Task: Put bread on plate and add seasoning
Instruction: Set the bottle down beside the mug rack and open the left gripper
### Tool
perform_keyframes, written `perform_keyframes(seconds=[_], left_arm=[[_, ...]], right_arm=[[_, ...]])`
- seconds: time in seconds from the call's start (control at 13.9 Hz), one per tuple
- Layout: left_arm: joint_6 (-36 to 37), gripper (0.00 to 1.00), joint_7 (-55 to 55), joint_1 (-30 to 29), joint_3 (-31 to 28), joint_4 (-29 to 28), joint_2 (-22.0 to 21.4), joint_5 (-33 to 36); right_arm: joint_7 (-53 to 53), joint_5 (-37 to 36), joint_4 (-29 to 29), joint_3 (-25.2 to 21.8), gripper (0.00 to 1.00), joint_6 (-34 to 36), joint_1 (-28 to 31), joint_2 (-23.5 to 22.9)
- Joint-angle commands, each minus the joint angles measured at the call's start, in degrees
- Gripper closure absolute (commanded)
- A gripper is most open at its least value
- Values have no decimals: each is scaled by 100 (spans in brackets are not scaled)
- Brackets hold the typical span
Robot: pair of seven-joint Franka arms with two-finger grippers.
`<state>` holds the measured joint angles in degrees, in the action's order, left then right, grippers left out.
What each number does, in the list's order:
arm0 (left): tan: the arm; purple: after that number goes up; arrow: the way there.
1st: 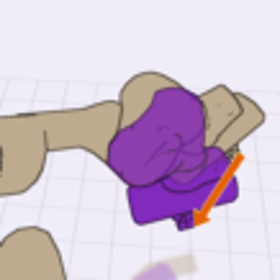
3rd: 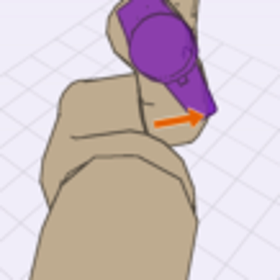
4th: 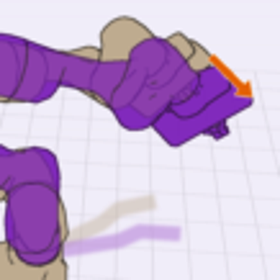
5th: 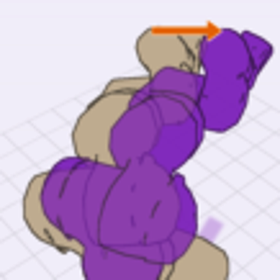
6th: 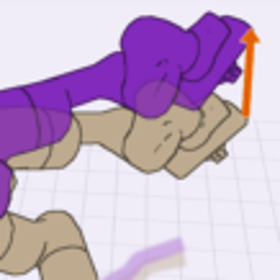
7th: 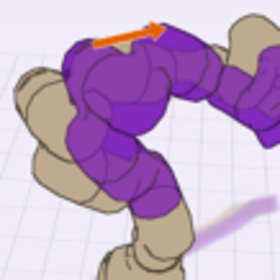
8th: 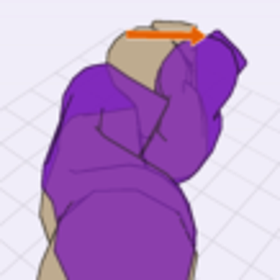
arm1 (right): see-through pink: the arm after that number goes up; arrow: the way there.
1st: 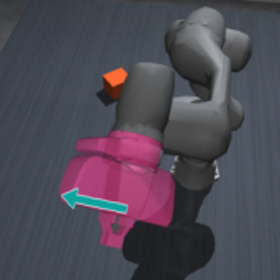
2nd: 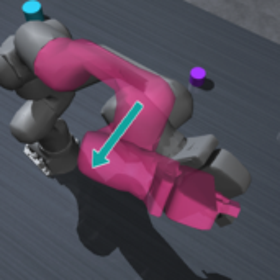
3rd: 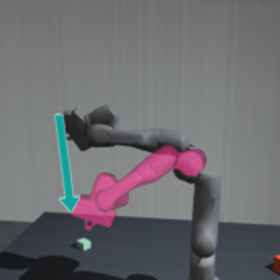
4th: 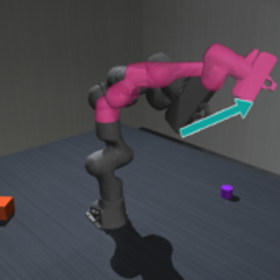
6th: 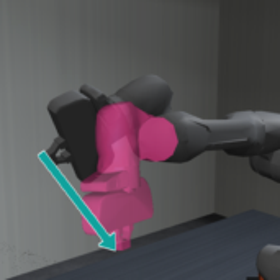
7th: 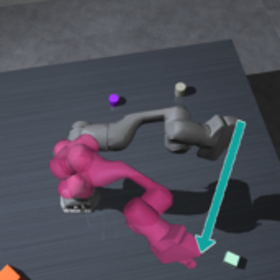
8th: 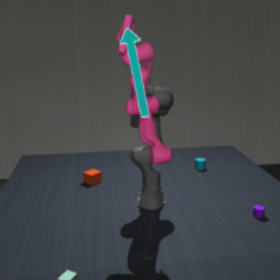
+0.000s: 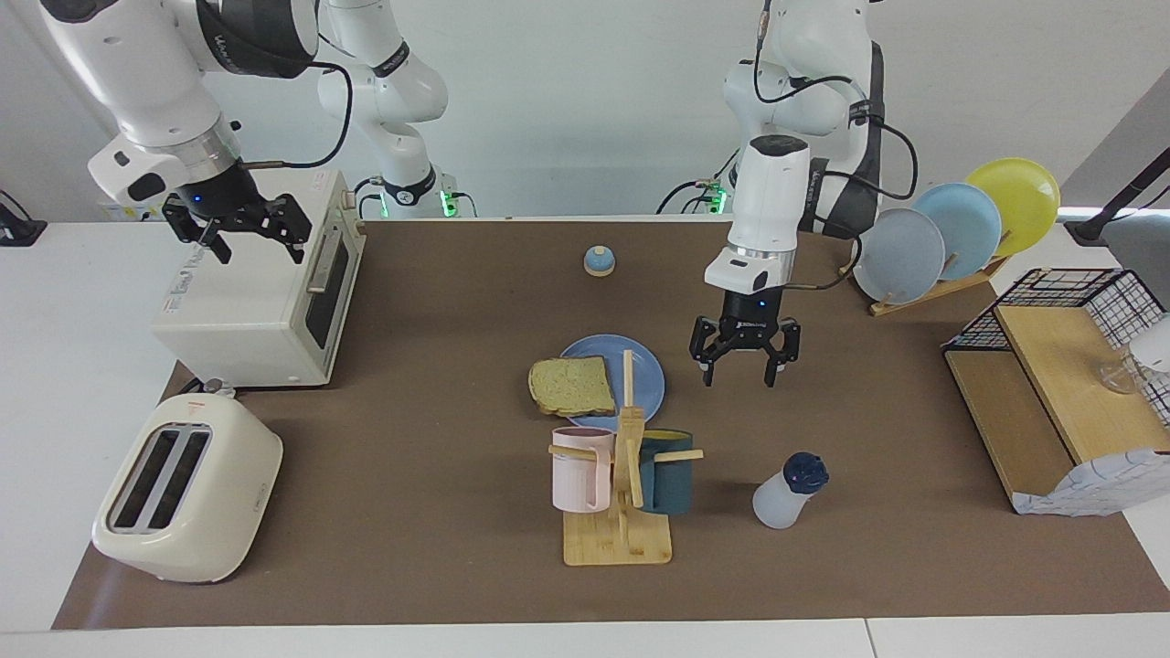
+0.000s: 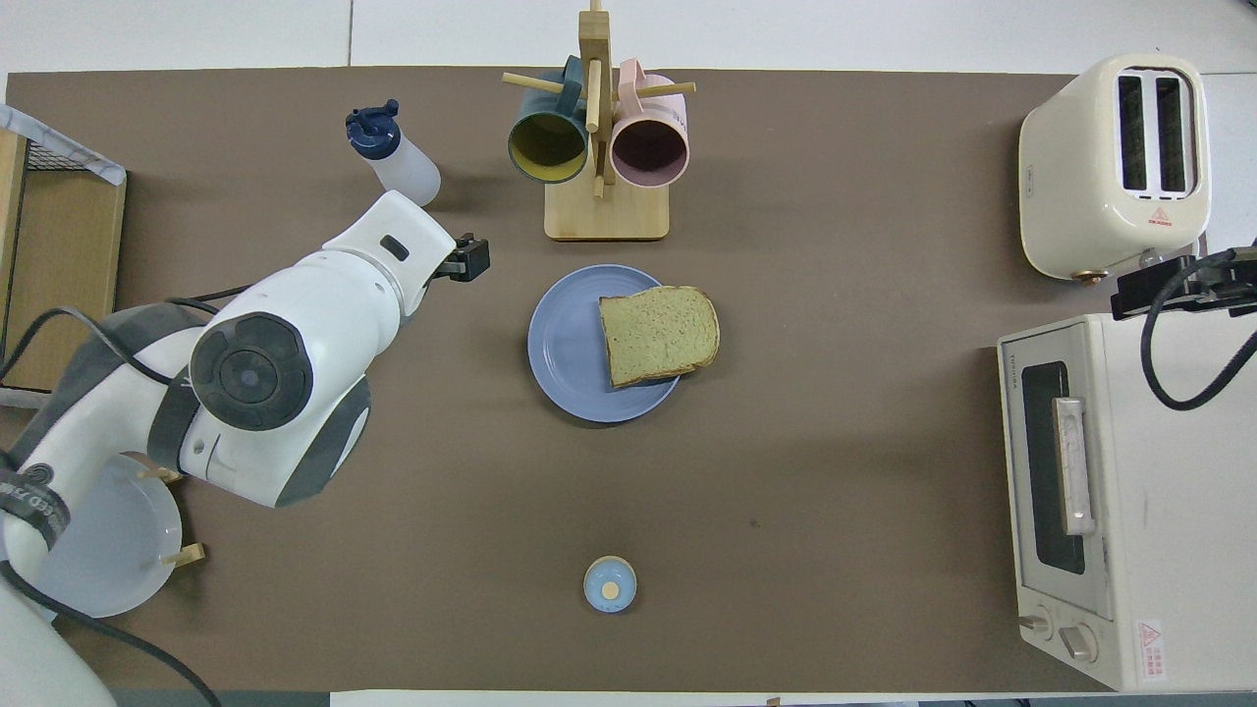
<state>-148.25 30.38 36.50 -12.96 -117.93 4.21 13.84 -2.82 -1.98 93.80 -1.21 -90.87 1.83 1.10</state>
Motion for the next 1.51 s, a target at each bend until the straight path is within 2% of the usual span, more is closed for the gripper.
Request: perform_keyframes(seconds=[0.0,0.22,0.57,0.93,1.08,1.43], left_arm=[[1163,0,-40,24,4,453,-253,-214],[2236,0,-609,-116,-75,867,-473,-696],[4003,0,-2331,-976,-111,1658,-641,-1146],[4787,0,-3554,-1794,-146,1773,-755,-1137],[4893,0,-3591,-2049,-155,1729,-799,-1146],[5112,0,-3548,-2208,-102,1834,-790,-1181]], right_arm=[[-25,31,147,42,0,-54,72,127],[-17,31,147,42,0,-54,72,127],[-17,31,147,42,0,-54,72,127],[-17,31,147,42,0,-54,72,127],[-25,31,147,51,0,-54,72,127],[-17,31,147,51,0,-54,72,127]])
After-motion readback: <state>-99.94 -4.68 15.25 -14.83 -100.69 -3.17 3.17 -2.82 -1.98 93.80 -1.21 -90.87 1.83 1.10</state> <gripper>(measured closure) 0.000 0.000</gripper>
